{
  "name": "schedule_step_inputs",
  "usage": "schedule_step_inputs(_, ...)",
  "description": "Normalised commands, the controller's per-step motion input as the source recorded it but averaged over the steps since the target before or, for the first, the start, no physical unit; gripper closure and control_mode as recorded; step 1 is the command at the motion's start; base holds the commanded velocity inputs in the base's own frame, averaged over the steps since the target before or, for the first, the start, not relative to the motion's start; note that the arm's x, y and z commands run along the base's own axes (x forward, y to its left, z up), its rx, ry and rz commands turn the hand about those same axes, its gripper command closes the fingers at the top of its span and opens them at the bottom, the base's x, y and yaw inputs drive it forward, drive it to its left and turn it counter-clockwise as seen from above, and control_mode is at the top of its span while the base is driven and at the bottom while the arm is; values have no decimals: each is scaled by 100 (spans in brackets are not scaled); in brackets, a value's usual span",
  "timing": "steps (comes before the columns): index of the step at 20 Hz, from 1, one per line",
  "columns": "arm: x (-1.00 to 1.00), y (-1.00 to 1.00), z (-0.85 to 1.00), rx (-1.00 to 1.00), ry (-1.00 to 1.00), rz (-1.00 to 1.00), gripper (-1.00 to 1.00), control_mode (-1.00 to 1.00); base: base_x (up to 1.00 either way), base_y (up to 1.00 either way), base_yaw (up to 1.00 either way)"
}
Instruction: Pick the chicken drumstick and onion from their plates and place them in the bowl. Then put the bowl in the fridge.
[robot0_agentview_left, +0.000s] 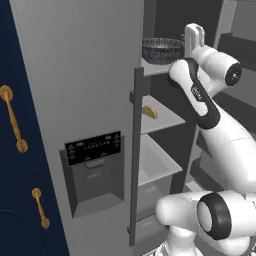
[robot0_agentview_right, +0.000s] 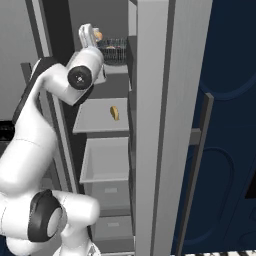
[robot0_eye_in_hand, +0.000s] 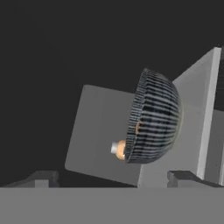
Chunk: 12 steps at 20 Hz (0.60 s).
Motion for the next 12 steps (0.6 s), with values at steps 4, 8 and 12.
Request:
schedule_step_inputs(4,-100,0,1,3,0,-1,-100,-100,0,0,0)
schedule_step_inputs(8,-100,0,0,3,7,-1,-100,-100,0,0,0)
schedule_step_inputs(12,-100,0,0,0,35,0,-100,-100,0,0,0)
